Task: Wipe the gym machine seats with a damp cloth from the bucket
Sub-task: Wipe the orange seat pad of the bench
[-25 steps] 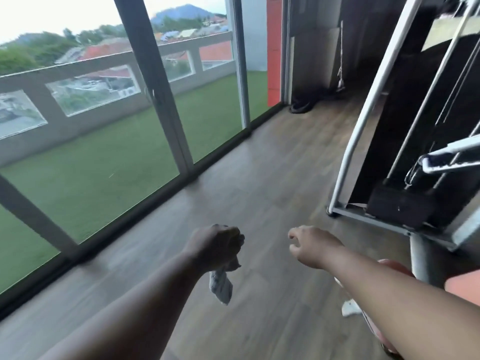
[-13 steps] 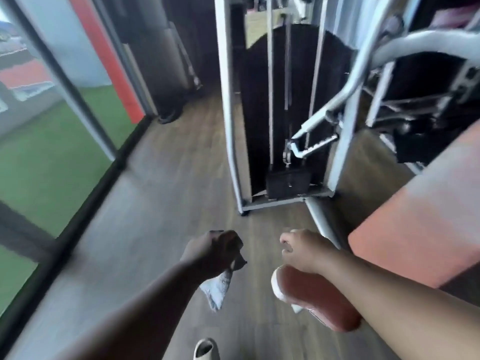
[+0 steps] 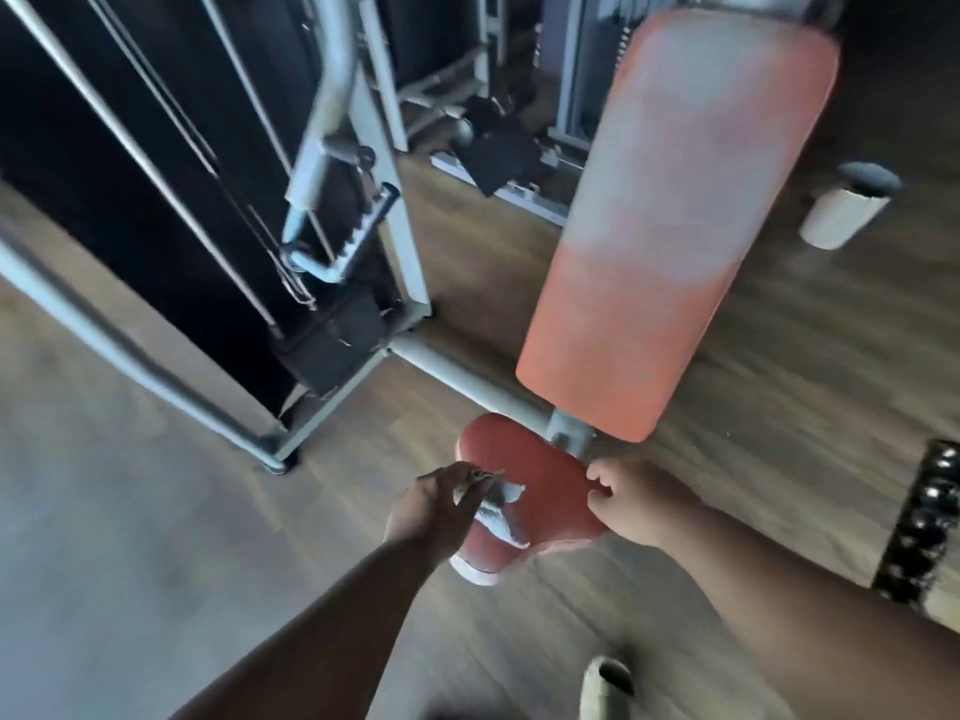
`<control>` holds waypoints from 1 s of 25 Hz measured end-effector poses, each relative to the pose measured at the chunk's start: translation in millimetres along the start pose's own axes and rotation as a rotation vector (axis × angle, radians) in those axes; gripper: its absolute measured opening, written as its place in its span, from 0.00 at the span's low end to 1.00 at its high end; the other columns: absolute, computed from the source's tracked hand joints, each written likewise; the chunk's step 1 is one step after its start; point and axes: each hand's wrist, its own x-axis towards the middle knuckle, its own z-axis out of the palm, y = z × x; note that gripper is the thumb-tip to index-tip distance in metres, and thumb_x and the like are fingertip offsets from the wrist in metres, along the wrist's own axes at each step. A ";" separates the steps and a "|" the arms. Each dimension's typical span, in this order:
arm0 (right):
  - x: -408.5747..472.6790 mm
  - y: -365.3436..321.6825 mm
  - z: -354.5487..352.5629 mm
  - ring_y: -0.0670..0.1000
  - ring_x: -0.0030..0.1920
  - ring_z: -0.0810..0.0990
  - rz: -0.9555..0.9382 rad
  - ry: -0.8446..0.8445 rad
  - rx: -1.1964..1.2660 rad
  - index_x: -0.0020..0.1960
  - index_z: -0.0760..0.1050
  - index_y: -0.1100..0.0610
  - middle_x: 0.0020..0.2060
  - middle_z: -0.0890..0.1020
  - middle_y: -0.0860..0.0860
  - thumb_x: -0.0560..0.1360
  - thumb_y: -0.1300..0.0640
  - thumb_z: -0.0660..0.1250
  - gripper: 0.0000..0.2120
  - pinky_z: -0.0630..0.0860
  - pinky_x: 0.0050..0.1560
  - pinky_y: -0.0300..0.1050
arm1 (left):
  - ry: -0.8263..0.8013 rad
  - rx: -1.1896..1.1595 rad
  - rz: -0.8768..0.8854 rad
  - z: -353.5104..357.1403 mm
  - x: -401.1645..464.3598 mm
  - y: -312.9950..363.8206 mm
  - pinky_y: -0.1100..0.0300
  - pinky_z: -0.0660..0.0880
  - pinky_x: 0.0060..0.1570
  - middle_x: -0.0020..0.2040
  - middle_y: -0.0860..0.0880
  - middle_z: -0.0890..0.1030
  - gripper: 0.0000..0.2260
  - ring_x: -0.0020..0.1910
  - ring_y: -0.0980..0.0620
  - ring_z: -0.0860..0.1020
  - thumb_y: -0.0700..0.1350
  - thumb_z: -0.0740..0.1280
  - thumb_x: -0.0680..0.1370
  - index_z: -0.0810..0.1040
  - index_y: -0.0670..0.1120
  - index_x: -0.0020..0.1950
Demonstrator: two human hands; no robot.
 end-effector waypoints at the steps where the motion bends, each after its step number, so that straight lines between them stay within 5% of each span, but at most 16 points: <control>1: 5.0 9.6 14.9 0.51 0.53 0.80 0.047 -0.003 0.015 0.61 0.75 0.44 0.57 0.80 0.47 0.74 0.44 0.61 0.17 0.76 0.49 0.44 | -0.005 -0.065 -0.034 17.6 9.5 -8.0 0.56 0.79 0.47 0.48 0.60 0.84 0.12 0.49 0.56 0.82 0.67 0.61 0.73 0.79 0.65 0.49; 3: 16.9 24.1 43.3 0.52 0.58 0.79 0.082 -0.017 0.048 0.66 0.73 0.46 0.63 0.79 0.48 0.74 0.45 0.60 0.21 0.75 0.54 0.45 | -0.013 -0.161 -0.107 48.5 27.7 -18.1 0.56 0.78 0.49 0.48 0.57 0.85 0.03 0.50 0.54 0.82 0.59 0.67 0.76 0.80 0.64 0.46; 6: 39.4 45.4 80.7 0.51 0.59 0.78 0.111 -0.019 0.122 0.66 0.74 0.48 0.63 0.78 0.48 0.75 0.47 0.61 0.20 0.75 0.55 0.45 | -0.039 -0.263 -0.191 94.9 56.8 -22.2 0.58 0.77 0.47 0.44 0.56 0.85 0.05 0.45 0.53 0.82 0.57 0.68 0.74 0.81 0.59 0.45; 9: 61.7 62.7 107.0 0.52 0.58 0.79 0.176 0.072 0.203 0.65 0.75 0.49 0.60 0.81 0.49 0.75 0.48 0.62 0.19 0.75 0.55 0.46 | -0.127 -0.270 -0.149 125.4 71.3 -30.0 0.71 0.71 0.35 0.37 0.63 0.83 0.06 0.38 0.64 0.80 0.56 0.71 0.75 0.83 0.57 0.49; 11: 76.9 67.6 123.7 0.53 0.58 0.80 0.205 0.139 0.270 0.65 0.75 0.51 0.59 0.81 0.50 0.75 0.50 0.63 0.19 0.75 0.55 0.46 | -0.173 -0.262 -0.133 138.2 75.5 -50.0 0.76 0.70 0.37 0.38 0.66 0.83 0.03 0.41 0.68 0.80 0.51 0.73 0.75 0.83 0.57 0.48; 15: 102.1 56.3 169.1 0.54 0.60 0.78 0.098 0.206 0.306 0.63 0.76 0.54 0.59 0.80 0.52 0.75 0.55 0.66 0.17 0.75 0.58 0.48 | -0.029 -0.044 -0.226 149.2 79.3 -116.1 0.58 0.79 0.48 0.47 0.57 0.83 0.04 0.47 0.57 0.82 0.51 0.71 0.76 0.80 0.60 0.48; 19: 123.7 27.9 228.0 0.60 0.65 0.74 -0.063 0.188 0.142 0.67 0.71 0.55 0.63 0.76 0.56 0.75 0.51 0.64 0.22 0.73 0.62 0.54 | 0.054 0.212 -0.239 167.1 78.8 -183.7 0.47 0.77 0.54 0.63 0.52 0.78 0.15 0.59 0.46 0.77 0.58 0.65 0.78 0.79 0.55 0.62; 22: 137.2 1.6 266.9 0.65 0.77 0.56 0.000 0.172 -0.049 0.76 0.62 0.47 0.77 0.60 0.59 0.76 0.36 0.56 0.32 0.59 0.73 0.63 | -0.012 0.026 -0.352 184.8 77.2 -207.2 0.48 0.76 0.56 0.65 0.52 0.78 0.17 0.60 0.47 0.78 0.59 0.60 0.80 0.75 0.57 0.67; 25: 156.6 -12.6 287.6 0.64 0.79 0.45 0.128 0.169 -0.048 0.79 0.54 0.42 0.80 0.48 0.57 0.77 0.34 0.53 0.32 0.46 0.76 0.65 | -0.013 -0.358 -0.469 192.8 79.1 -212.7 0.56 0.74 0.55 0.55 0.59 0.82 0.14 0.57 0.51 0.80 0.56 0.58 0.80 0.80 0.60 0.60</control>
